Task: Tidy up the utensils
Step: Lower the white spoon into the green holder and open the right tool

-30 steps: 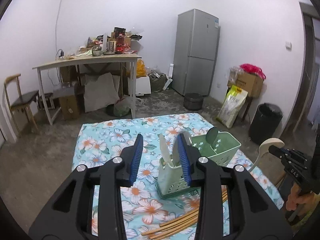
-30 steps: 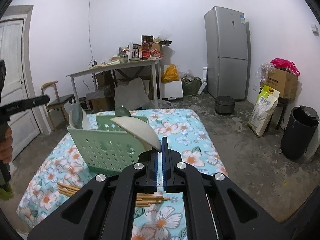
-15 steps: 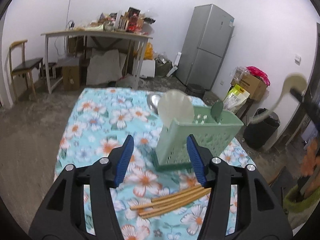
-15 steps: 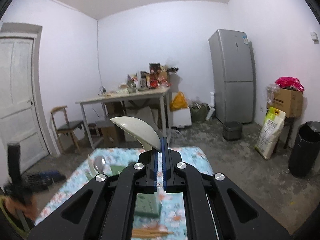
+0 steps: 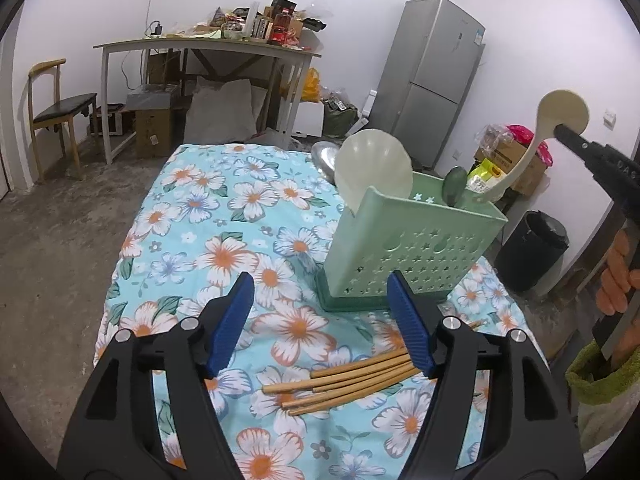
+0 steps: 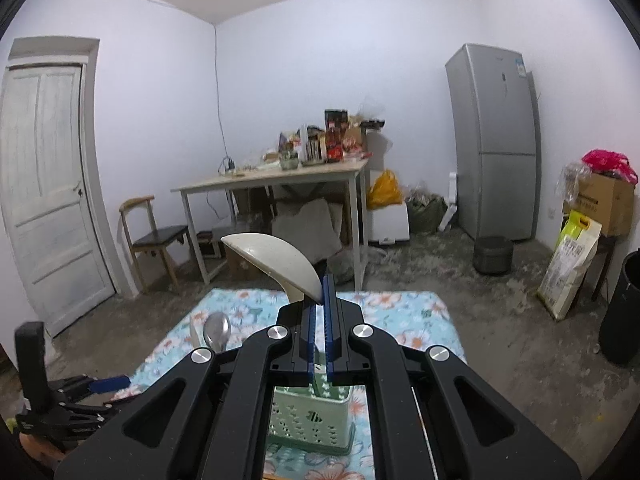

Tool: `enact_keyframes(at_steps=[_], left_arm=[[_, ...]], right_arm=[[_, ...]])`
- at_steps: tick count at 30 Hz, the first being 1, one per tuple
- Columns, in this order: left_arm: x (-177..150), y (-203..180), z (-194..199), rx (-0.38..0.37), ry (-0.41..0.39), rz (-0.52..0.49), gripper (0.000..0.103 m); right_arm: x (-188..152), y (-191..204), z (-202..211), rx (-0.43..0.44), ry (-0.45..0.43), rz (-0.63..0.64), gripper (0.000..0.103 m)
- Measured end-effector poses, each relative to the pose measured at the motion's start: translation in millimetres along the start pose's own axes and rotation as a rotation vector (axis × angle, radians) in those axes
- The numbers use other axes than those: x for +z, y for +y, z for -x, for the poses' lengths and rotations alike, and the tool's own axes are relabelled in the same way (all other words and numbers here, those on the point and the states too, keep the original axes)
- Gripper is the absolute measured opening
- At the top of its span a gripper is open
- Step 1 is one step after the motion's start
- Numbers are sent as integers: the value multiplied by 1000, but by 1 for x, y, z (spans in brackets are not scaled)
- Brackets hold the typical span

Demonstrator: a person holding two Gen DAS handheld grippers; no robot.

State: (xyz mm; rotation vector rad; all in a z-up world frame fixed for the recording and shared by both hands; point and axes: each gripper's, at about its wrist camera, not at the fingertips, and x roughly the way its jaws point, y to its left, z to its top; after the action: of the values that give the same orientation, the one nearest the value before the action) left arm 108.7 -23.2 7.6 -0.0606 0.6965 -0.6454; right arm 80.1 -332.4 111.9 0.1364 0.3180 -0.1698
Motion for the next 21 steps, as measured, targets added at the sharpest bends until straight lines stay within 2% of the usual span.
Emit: enact_keyframes(at_steps=[4,7,8,10,11,12,15,21], left_arm=[[-1,0,-4,-2,13,3,66],[-3,0,-5,-5,20,5,66],[-3,-1,-6,-5,22,4,66],[-4,-1,-6,-5,24,2,67],[-5,-1,-7,-4,25,2,68],[-5,-1,-6,-3,26,2,69],[-7,-1,-6,-9,35,7,71],[-10,0,-4,-24,51,35,71]], right_arm=[[-18,1,-22,-12,76,9,4],[-32,2,-39,-29,174,14,6],[-36,2,-42,-24,208,7,10],[-40,1,-42,-24,236,-10,29],[-41,0,-39,-28,234,-18,45],[-41,-1,-34,-30,222,-25,54],[-41,-4,-19,-23,200,-41,62],[-47,-19,4,-5,215,-133,66]])
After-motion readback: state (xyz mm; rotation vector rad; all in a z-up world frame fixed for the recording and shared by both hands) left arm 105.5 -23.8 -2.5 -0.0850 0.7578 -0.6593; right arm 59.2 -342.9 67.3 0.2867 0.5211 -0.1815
